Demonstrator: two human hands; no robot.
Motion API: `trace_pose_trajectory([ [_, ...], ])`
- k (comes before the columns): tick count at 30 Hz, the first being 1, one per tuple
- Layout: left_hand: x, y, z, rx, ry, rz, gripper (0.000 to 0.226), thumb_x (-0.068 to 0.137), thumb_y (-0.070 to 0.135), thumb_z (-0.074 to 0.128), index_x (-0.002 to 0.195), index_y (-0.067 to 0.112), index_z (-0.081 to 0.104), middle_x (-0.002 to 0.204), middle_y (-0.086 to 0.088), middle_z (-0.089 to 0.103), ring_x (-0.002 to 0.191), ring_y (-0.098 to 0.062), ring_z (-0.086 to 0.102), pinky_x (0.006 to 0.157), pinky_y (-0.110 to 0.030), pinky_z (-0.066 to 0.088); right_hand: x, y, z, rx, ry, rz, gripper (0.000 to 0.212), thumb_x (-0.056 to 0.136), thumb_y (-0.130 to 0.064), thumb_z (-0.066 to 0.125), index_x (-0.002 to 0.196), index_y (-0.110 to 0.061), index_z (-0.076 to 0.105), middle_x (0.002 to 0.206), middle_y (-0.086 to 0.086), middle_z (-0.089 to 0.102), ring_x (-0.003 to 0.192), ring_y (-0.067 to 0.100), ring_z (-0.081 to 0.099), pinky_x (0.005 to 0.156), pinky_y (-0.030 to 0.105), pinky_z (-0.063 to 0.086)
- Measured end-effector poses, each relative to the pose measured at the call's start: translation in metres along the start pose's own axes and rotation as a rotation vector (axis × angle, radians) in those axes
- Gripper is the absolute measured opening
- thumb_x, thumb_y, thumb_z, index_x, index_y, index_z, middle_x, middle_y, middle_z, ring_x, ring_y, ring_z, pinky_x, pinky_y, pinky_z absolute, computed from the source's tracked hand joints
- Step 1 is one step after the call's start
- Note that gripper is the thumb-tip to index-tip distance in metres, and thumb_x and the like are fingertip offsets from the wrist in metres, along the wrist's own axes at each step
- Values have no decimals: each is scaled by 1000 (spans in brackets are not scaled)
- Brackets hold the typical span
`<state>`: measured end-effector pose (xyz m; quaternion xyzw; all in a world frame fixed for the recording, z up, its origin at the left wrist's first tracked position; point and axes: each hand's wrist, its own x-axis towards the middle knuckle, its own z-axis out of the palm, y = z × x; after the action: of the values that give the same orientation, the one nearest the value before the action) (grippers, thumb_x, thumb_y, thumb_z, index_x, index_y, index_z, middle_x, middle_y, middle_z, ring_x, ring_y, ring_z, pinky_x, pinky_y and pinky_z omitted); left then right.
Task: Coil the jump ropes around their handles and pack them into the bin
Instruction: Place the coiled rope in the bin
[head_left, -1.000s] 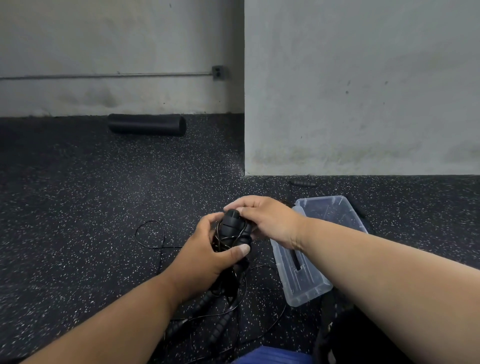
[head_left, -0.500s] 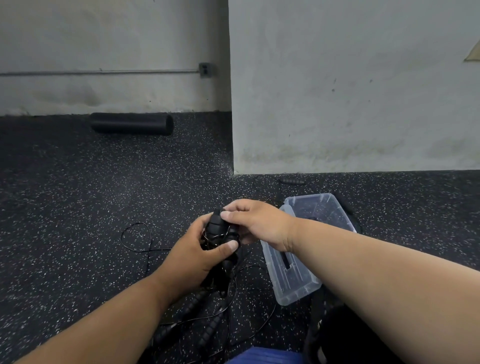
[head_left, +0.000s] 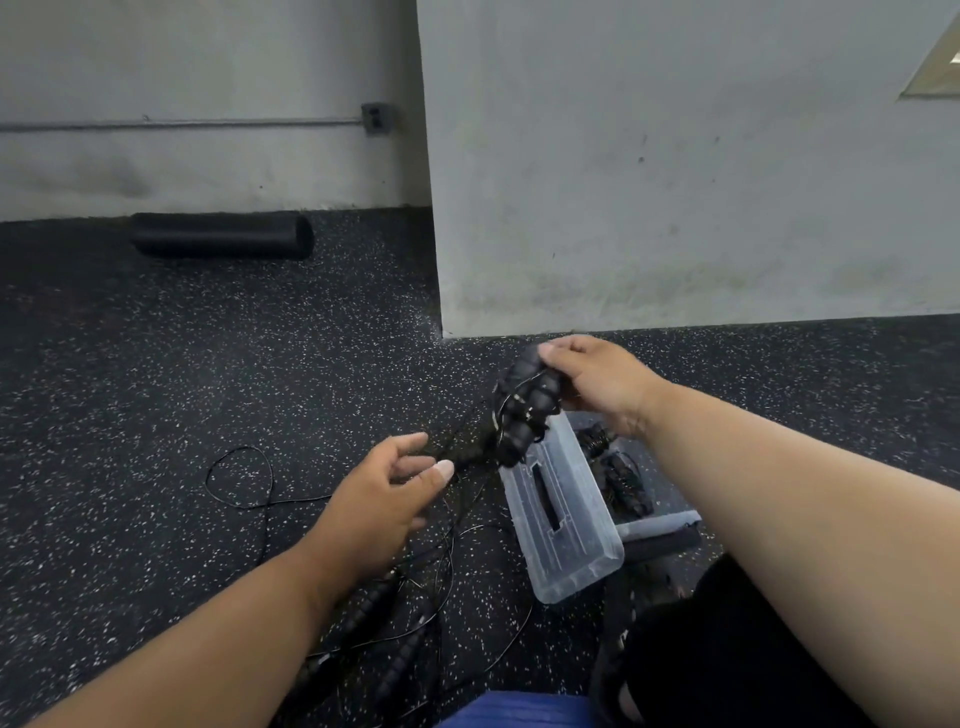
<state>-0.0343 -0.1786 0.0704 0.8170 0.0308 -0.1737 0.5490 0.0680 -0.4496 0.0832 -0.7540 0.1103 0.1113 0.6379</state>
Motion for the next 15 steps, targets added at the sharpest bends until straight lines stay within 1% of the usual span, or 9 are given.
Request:
trace_pose_trajectory([
  [2, 5, -3, 0, 42, -5, -24, 39, 100, 36, 69, 137, 34, 59, 117, 10, 71, 103, -7, 70, 87, -28, 59, 15, 17, -23, 48, 136, 77, 16, 106, -28, 60, 102, -15, 69, 93, 13, 71, 76, 22, 63, 67, 34, 53],
  [5, 11, -9, 1, 120, -31, -49, 26, 99, 34, 70, 124, 38, 65, 107, 8, 74, 97, -9, 71, 93, -34, 59, 31, 46, -44, 129, 264, 174, 15, 109, -21, 54, 109, -10, 64, 94, 17, 66, 66, 20, 58, 49, 29, 51],
  [7, 15, -11, 2, 157, -50, -56, 22, 99, 34, 70, 121, 39, 66, 106, 8, 74, 93, -10, 72, 87, -31, 59, 43, 70, -58, 103, 347, 218, 14, 110, -19, 52, 108, -10, 62, 99, 15, 63, 70, 20, 58, 51, 31, 51],
  [8, 18, -12, 4, 169, -58, -57, 22, 100, 34, 70, 120, 39, 66, 105, 9, 74, 91, -8, 71, 81, -26, 57, 50, 83, -67, 72, 384, 241, 16, 109, -20, 52, 109, -9, 63, 100, 15, 62, 71, 21, 57, 55, 33, 50],
  [9, 20, -13, 5, 176, -63, -57, 21, 100, 33, 70, 120, 39, 66, 105, 9, 73, 91, -6, 69, 78, -22, 54, 54, 92, -75, 39, 417, 268, 19, 109, -22, 53, 114, -8, 63, 100, 14, 61, 71, 21, 57, 54, 33, 50],
  [11, 25, -15, 7, 178, -64, -57, 22, 99, 34, 70, 120, 40, 65, 105, 10, 74, 96, -2, 69, 79, -18, 49, 66, 112, -90, 15, 488, 330, 24, 108, -26, 55, 123, -9, 62, 98, 13, 62, 69, 24, 57, 44, 28, 48],
  [13, 32, -20, 9, 175, -66, -59, 24, 99, 34, 71, 120, 42, 64, 105, 15, 74, 99, -1, 69, 83, -18, 49, 79, 130, -103, 54, 560, 391, 20, 108, -24, 55, 124, -13, 59, 98, 14, 61, 67, 27, 56, 33, 23, 43],
  [14, 35, -21, 9, 171, -64, -65, 24, 99, 34, 71, 120, 43, 64, 105, 17, 74, 98, -1, 70, 83, -18, 51, 85, 138, -107, 55, 582, 415, 20, 108, -23, 54, 124, -12, 59, 97, 14, 60, 66, 27, 55, 33, 23, 45],
  [15, 38, -23, 9, 169, -59, -71, 24, 99, 34, 71, 119, 43, 64, 105, 17, 74, 97, -3, 71, 83, -19, 53, 92, 146, -110, 34, 576, 423, 24, 109, -23, 52, 127, -9, 60, 98, 14, 60, 66, 25, 55, 40, 26, 51],
])
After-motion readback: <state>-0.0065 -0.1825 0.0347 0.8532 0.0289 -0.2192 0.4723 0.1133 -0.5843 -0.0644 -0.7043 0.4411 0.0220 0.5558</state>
